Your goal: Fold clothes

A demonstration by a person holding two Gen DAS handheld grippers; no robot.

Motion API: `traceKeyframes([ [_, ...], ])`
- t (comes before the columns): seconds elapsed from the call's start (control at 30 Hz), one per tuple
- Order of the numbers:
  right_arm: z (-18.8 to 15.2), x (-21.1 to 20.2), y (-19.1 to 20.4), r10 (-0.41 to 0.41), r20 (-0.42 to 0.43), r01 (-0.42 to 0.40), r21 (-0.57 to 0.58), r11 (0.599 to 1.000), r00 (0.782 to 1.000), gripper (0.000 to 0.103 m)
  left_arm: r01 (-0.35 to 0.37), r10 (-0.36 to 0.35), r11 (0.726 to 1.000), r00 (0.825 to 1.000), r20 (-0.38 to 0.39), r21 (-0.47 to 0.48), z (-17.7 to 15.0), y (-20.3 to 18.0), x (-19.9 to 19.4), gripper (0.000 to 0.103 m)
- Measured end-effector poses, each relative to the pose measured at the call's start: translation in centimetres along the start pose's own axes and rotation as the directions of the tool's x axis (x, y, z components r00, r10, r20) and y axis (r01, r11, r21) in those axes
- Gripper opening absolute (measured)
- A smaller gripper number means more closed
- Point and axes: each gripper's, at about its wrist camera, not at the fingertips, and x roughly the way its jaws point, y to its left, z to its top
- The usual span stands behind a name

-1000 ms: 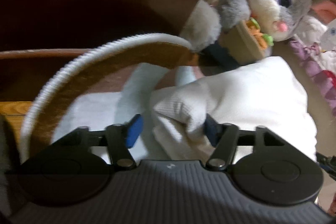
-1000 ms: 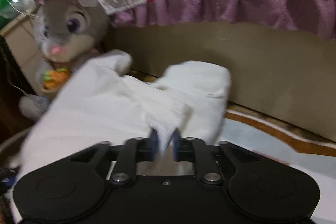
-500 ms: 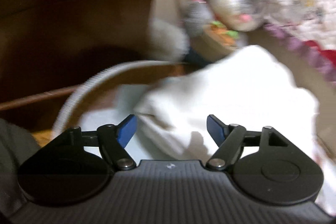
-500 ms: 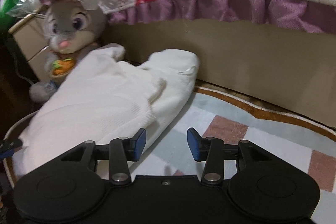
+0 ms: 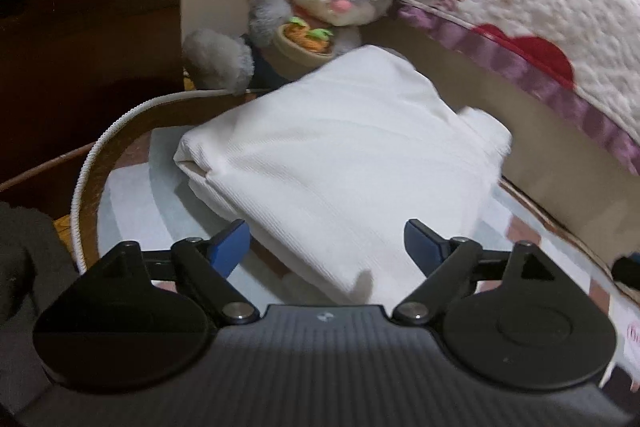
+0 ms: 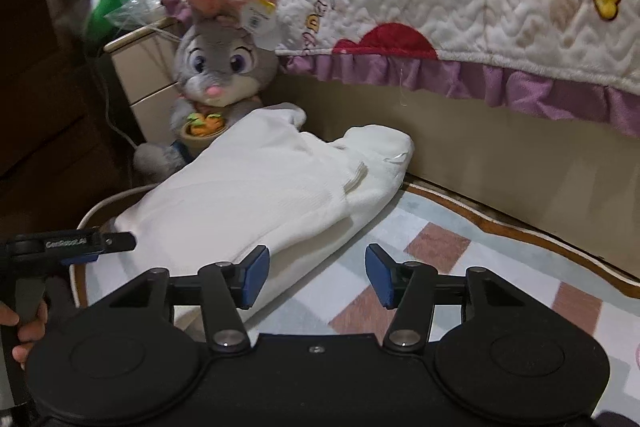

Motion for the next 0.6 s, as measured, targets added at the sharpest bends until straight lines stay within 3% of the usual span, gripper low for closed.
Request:
traceKeyframes([
  [0.07,-0.7,-1.3,0.5,-0.002,0.000,0.002,-0.012,1.000,1.000,0.062,0.004,-0.004,0.999,1.000,0.002,0.034,-0.9,-0.8,-1.5,0.096],
  [0.23,-2.4,-4.4,1.7,-0.020,-0.009,0.020,-0.039,0.999,1.000,0.062,0.017,-0.020,0.992,1.000,0.018,0.123,-3.3,-2.5,-5.6,0.103],
  [0.3,-3.0,-5.6,1.9,-0.032,-0.003,0.032,-0.011,0.999,0.999,0.062,0.015,-0.020,0.991,0.999,0.037,0.132,-3.9,-3.4,-7.3,0.103],
  [0.4,-4.1,-6.8,2.6,-0.119,-0.013,0.118,-0.034,0.992,0.993,0.064,0.029,-0.034,0.987,0.999,0.029,0.159,-4.8,-4.7,-9.0,0.103],
  [0.47,-5.1,-7.1,3.1,-0.176,-0.020,0.175,-0.059,0.983,0.984,0.065,0.038,-0.038,0.984,0.999,0.002,0.175,-5.8,-5.2,-9.6,0.103],
  [0.6,-6.7,-8.3,3.6,-0.196,-0.060,0.193,-0.047,0.980,0.979,0.065,0.034,-0.025,0.985,0.998,-0.059,0.170,-8.5,-5.3,-10.8,0.103],
])
